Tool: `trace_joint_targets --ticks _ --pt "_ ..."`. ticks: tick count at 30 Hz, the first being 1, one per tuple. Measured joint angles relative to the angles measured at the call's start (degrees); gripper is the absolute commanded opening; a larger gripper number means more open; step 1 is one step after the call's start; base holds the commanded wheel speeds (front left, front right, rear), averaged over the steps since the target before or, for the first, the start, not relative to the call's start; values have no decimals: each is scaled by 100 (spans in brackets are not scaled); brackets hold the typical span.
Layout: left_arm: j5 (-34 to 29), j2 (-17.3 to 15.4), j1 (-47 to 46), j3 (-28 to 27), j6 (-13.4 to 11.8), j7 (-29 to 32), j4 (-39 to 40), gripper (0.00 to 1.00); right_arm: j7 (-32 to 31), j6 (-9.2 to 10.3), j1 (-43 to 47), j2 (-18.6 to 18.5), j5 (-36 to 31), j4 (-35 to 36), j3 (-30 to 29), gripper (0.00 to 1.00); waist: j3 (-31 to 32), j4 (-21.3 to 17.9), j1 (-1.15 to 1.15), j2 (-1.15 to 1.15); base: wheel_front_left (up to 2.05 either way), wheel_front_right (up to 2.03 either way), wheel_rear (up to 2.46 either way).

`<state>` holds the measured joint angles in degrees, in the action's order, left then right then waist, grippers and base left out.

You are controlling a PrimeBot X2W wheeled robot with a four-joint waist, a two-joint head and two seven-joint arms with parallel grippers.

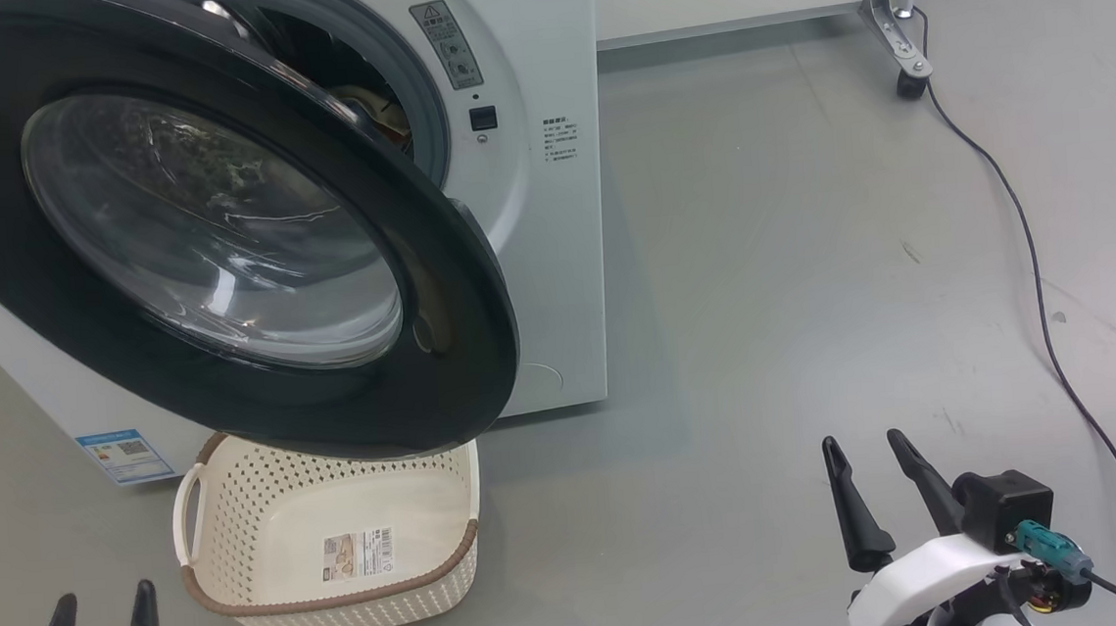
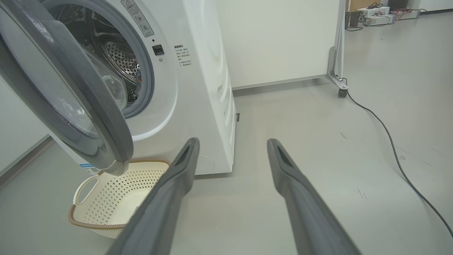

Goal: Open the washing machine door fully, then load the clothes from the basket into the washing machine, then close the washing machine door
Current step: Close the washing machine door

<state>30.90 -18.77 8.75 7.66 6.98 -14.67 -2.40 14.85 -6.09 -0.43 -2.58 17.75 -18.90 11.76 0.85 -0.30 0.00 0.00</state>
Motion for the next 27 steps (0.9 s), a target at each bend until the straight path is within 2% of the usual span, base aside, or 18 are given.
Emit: trace_joint_targets --ticks 3,7,13,27 --pt "-472 -30 88 43 -2 1 -171 100 0 -4 2 1 0 14 -2 100 10 -15 0 0 0 0 0" --pt "-870 199 119 -200 -291 2 -229 100 0 -42 18 1 -1 26 -22 100 34 -37 0 0 0 0 0" --pt "-1282 393 120 -308 -511 2 -265 100 0 -42 21 1 -41 64 -23 100 67 -54 0 0 0 0 0" --pt "-1637 728 123 -359 -597 2 -333 100 0 -43 71 1 -124 92 -15 100 132 -55 0 0 0 0 0"
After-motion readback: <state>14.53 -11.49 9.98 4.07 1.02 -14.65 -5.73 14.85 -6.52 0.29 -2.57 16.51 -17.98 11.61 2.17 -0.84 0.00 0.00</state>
